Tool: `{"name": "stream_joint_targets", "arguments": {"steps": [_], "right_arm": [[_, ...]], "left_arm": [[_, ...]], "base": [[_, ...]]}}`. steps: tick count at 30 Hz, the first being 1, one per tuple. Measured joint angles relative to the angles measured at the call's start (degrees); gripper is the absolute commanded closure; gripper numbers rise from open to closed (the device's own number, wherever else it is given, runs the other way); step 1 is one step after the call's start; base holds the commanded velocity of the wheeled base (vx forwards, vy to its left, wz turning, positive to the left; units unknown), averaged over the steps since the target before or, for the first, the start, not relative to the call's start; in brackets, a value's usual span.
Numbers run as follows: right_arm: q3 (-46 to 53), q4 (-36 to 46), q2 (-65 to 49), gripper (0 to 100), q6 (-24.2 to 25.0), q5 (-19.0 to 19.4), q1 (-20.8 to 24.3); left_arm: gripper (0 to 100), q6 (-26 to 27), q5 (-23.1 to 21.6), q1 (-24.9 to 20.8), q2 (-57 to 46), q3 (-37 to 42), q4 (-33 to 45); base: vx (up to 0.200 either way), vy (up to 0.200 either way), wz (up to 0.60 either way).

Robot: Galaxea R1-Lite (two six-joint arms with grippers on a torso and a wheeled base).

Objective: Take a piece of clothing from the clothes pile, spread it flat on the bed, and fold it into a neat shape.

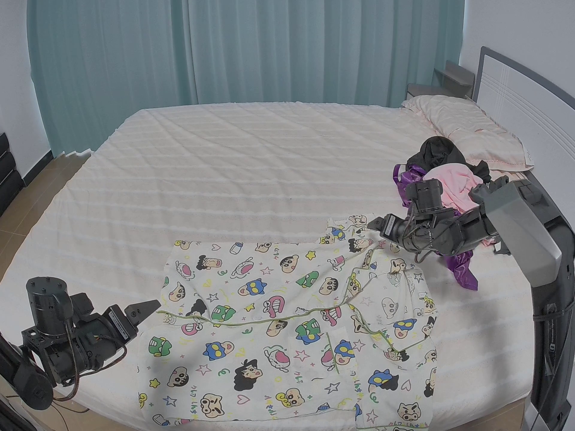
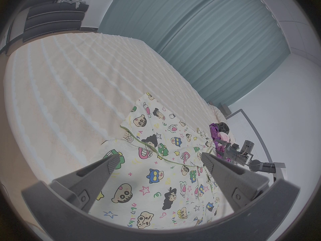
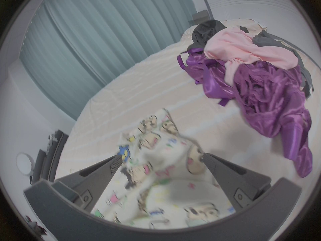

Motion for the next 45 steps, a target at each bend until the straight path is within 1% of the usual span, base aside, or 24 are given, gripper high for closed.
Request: {"name": "stream_joint_targets", "arguments": {"steps": [6,8,10,12,13,14,15,17,19,21,23,25,26,38,39,45], "right_arm": [[11.9,-0.4,-5.1,0,-7.0,3.9,-3.4],[16.0,-0.5,-6.8,0,-8.9,6.3,-5.3],[19.2,-0.7,-8.3,0,-11.0,9.8,-7.2],[22.0,-0.9,-9.8,0,-13.6,14.3,-9.2],[23.7,-1.0,-10.6,0,-15.7,16.4,-10.5],[24.7,-1.0,-11.1,0,-17.3,17.5,-11.3],[26.4,-1.1,-11.7,0,-19.8,19.0,-12.6],[28.9,-1.1,-12.6,0,-22.5,21.0,-14.4],[30.9,-1.1,-13.3,0,-23.4,23.1,-15.9],[32.0,-1.1,-13.8,0,-23.6,25.2,-16.3],[32.9,-1.1,-14.1,0,-23.6,28.9,-16.7],[33.4,-1.1,-14.1,0,-23.6,32.0,-17.0],[33.5,-1.1,-13.9,0,-23.5,32.9,-17.1],[32.6,-1.3,-9.8,0,-23.4,33.6,-16.8],[32.5,-1.3,-9.6,100,-23.3,33.6,-16.7],[32.3,-1.1,-8.7,100,-22.3,33.6,-16.6]], "left_arm": [[0,0.0,0.0,0.0,0.1,0.0,0.0],[0,0.0,0.0,0.0,0.1,0.0,0.0],[0,0.0,0.0,0.0,0.1,0.0,0.0],[0,0.0,0.0,0.0,0.2,0.0,0.0],[0,0.0,0.0,0.0,0.2,0.0,0.0],[0,0.0,0.0,0.0,0.2,0.0,0.0],[0,0.0,0.0,0.0,0.2,0.0,0.0],[0,-0.1,0.0,0.0,0.2,0.0,0.0],[0,-0.1,-0.1,0.0,0.2,0.0,0.0],[0,-0.1,-0.1,0.0,0.2,0.0,0.0],[0,-0.1,-0.1,0.0,0.3,0.0,0.0],[0,-0.1,-0.1,0.0,0.3,0.0,0.0],[0,-0.1,-0.1,-0.1,0.3,0.0,0.0],[0,-0.2,-0.1,-0.1,0.4,0.0,0.0],[0,-0.2,-0.1,-0.1,0.4,0.0,0.0],[0,-0.2,-0.2,-0.1,0.5,0.0,0.0]], "base": [[0.000,0.000,0.00],[0.000,0.000,0.00],[0.000,0.000,0.00],[0.000,0.000,0.00],[0.000,0.000,0.00],[0.000,0.000,0.00],[0.000,0.000,0.00],[0.000,0.000,0.00],[0.000,0.000,0.00],[0.000,0.000,0.00],[0.000,0.000,0.00],[0.000,0.000,0.00],[0.000,0.000,0.00],[0.000,0.000,0.00],[0.000,0.000,0.00],[0.000,0.000,0.00]]}}
